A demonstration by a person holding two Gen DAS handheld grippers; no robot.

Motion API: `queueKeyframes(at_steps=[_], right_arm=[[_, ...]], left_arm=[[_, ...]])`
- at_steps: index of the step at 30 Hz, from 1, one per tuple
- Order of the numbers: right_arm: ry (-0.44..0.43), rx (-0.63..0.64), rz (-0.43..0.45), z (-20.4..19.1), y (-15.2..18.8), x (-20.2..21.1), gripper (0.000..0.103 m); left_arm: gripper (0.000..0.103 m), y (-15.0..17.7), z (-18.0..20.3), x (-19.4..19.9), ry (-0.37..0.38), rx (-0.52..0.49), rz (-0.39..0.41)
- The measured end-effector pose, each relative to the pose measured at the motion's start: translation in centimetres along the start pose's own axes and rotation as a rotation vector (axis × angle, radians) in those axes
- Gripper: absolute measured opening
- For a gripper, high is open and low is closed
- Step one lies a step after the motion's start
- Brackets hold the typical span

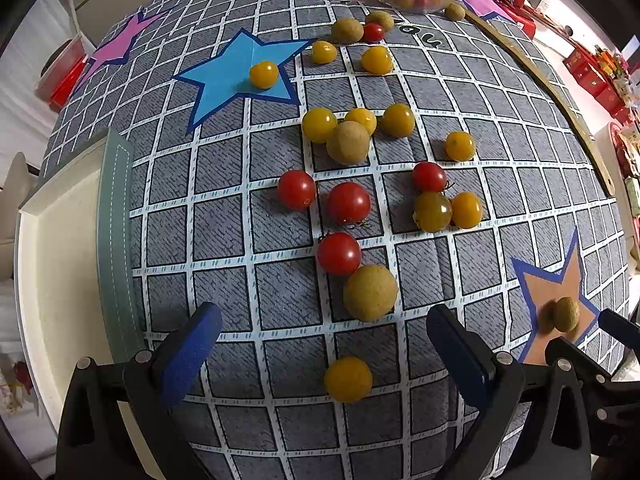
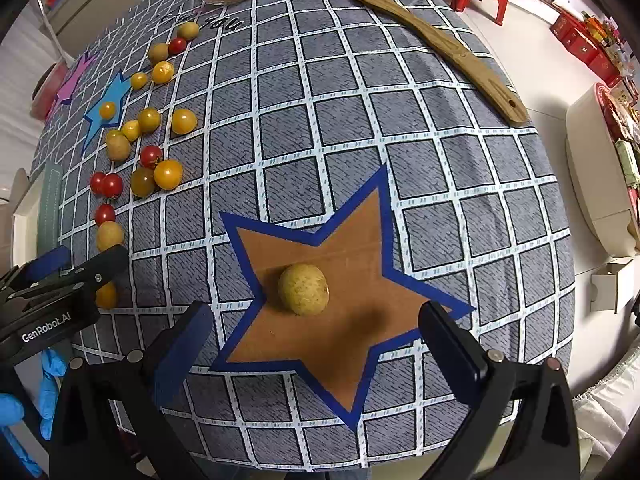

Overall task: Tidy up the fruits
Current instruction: 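Move both tools toward the tan round fruits on the cloth, then grasp a tan round fruit with the left tool while the right tool grasps another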

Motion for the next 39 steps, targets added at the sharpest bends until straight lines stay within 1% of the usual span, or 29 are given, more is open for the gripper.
queueKeyframes(at_steps=[2, 5, 6, 7, 8, 10, 12, 13, 14, 15, 16, 18, 19, 20, 21, 22, 23, 24, 25, 26, 27, 28, 30, 33, 38, 39], right_arm=[[-0.001, -0.001, 0.002, -0.1, -0.2, -0.2, 0.103], [-0.004, -0.002, 0.002, -0.2, -0.4, -0.7, 0.103], [-0.005, -0.003, 0.001, -0.1, -0.5, -0.8, 0.102], [-0.006, -0.004, 0.001, 0.1, -0.6, -0.9, 0.102], [-0.005, -0.005, 0.001, 0.1, -0.7, -1.0, 0.102], [-0.013, -0.004, -0.001, 0.7, -0.7, -1.1, 0.099], [-0.023, -0.003, -0.007, 1.0, -0.8, -1.5, 0.092], [-0.026, -0.003, -0.010, 1.0, -0.8, -1.8, 0.091], [-0.029, -0.002, -0.012, 1.0, -0.9, -2.0, 0.088], [-0.029, 0.001, -0.013, 1.0, -0.9, -2.4, 0.083], [-0.030, 0.005, -0.014, 0.9, -0.9, -2.6, 0.081], [-0.014, 0.025, -0.005, 0.5, -0.9, -2.9, 0.079], [-0.008, 0.034, -0.005, 0.3, -1.0, -3.0, 0.078], [-0.016, 0.041, 0.001, -0.1, -1.0, -3.1, 0.076], [-0.006, 0.055, 0.001, -0.5, -1.0, -3.2, 0.073], [0.002, 0.067, 0.001, -0.9, -0.9, -3.2, 0.071], [0.012, 0.081, 0.002, -1.0, -1.0, -3.2, 0.067], [0.022, 0.088, 0.003, -1.2, -0.7, -3.2, 0.061], [0.033, 0.097, 0.008, -1.5, -0.6, -3.3, 0.057], [0.041, 0.106, 0.013, -1.7, -0.5, -3.3, 0.047], [0.042, 0.112, 0.019, -1.8, -0.3, -3.2, 0.033], [0.031, 0.109, 0.023, -2.0, -0.2, -3.1, 0.027], [-0.007, 0.074, 0.018, -2.1, -0.2, -3.0, 0.027], [-0.075, 0.016, 0.014, -1.3, -0.5, -2.8, 0.027], [-0.112, -0.007, 0.020, -1.4, -0.8, -2.1, 0.027], [-0.120, -0.009, 0.018, -1.8, -1.1, -2.2, 0.027]], left_arm=[[0.103, -0.4, 0.7, -0.2, -0.004, 0.006, -0.001], [0.103, -0.9, 0.4, -0.7, -0.004, 0.005, 0.002], [0.101, -1.2, 0.4, -0.9, -0.004, 0.005, 0.004], [0.092, -1.3, 0.0, -1.1, -0.005, 0.002, 0.005], [0.090, -1.4, 0.0, -1.3, -0.005, -0.003, -0.002], [0.089, -1.5, 0.4, -1.9, -0.005, -0.004, -0.022], [0.089, -1.5, 0.7, -2.5, -0.012, -0.002, -0.021], [0.089, -1.5, 0.9, -2.7, -0.011, -0.002, -0.021], [0.089, -1.7, 1.1, -2.9, -0.011, -0.001, -0.020], [0.084, -1.8, 1.4, -3.1, -0.009, -0.001, -0.020], [0.079, -1.9, 1.6, -3.2, -0.002, 0.000, -0.017], [0.078, -1.2, 1.9, -3.1, 0.004, -0.003, -0.014], [0.076, -1.4, 2.0, -3.2, 0.003, -0.004, -0.014], [0.073, -1.2, 2.3, -3.2, 0.011, 0.000, -0.014], [0.066, -1.1, 2.7, -3.2, 0.024, 0.007, -0.011], [0.061, -0.2, 3.1, -2.8, 0.024, 0.003, -0.006], [0.058, -0.3, 3.4, -2.7, 0.028, 0.001, -0.002], [0.048, -0.4, 3.3, -2.1, 0.031, 0.002, 0.000], [0.036, -0.6, 3.1, -1.9, 0.035, 0.000, 0.005], [0.031, -0.7, 3.4, -1.8, 0.042, -0.002, 0.009], [0.029, -0.9, 3.5, -1.4, 0.045, -0.005, 0.007], [0.029, -0.8, 3.4, -1.1, 0.052, -0.006, 0.006], [0.029, -0.9, 2.9, -0.4, 0.076, 0.008, -0.002], [0.029, -0.6, 2.0, 0.2, 0.087, 0.013, -0.005], [0.029, -0.1, -0.1, 1.6, 0.086, 0.003, 0.004], [0.029, 0.5, -0.7, 2.1, 0.085, 0.005, 0.008]])
Point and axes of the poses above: each gripper's, at about its wrist camera, not at the fingertips, and x roughly against the way its jaws point, z to its right, y to its underside, the point moved 7 cm from there along -x, roughly the way its jaws point, and after that the axes turned 8 degrees about z, right-handed, at the moved point
